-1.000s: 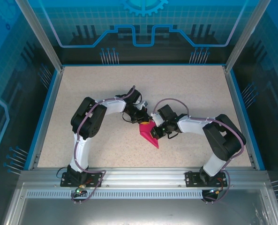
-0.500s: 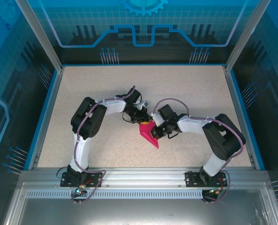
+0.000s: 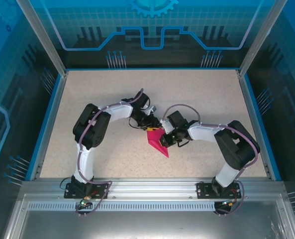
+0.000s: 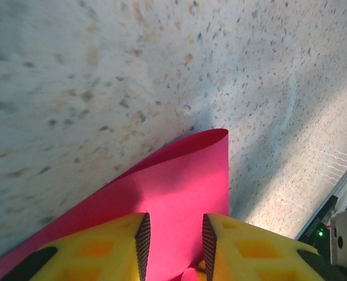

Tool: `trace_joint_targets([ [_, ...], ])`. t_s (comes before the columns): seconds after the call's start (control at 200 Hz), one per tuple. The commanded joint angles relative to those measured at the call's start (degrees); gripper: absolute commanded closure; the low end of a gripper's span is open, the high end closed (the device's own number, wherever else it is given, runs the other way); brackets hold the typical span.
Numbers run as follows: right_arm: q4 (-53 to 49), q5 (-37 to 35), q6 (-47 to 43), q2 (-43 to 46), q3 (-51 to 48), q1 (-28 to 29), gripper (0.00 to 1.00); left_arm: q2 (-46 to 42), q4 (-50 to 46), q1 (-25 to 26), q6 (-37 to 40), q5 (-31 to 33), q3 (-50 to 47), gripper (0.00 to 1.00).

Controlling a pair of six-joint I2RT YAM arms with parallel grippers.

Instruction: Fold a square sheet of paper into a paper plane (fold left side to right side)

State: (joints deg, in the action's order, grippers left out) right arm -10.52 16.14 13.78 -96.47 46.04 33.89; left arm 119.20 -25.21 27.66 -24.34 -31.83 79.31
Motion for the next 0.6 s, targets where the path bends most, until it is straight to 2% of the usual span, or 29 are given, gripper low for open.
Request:
trace_joint_targets([
  [0.0, -5.0, -2.6, 0.7, -1.8, -1.5, 0.9, 1.0, -6.6, -3.0, -2.0, 1.8, 3.4, -0.1, 0.68],
  [0.125, -5.2, -2.6, 0.5, -1.5, -1.3, 1.0, 1.0, -12.5, -1.1, -2.7, 1.7, 2.9, -6.3, 0.78],
  [0.255, -5.4, -2.6, 0.2, -1.9, -0.8, 1.1, 1.0, -16.4, 7.5, -1.9, -2.1, -6.4, -15.5, 0.84],
  [0.375, -5.4, -2.8, 0.1, -2.3, -0.5, 1.2, 1.0, -17.3, 15.9, 0.7, -6.4, -10.5, -21.6, 0.85],
  [0.495, -5.5, -3.0, 0.1, -2.8, -0.3, 1.3, 1.0, -16.9, 22.6, 3.4, -10.3, -11.1, -24.6, 0.85],
  [0.595, -5.5, -2.9, 0.2, -3.2, -0.2, 1.3, 1.0, -15.5, 23.9, 4.7, -11.3, -10.0, -25.0, 0.85],
])
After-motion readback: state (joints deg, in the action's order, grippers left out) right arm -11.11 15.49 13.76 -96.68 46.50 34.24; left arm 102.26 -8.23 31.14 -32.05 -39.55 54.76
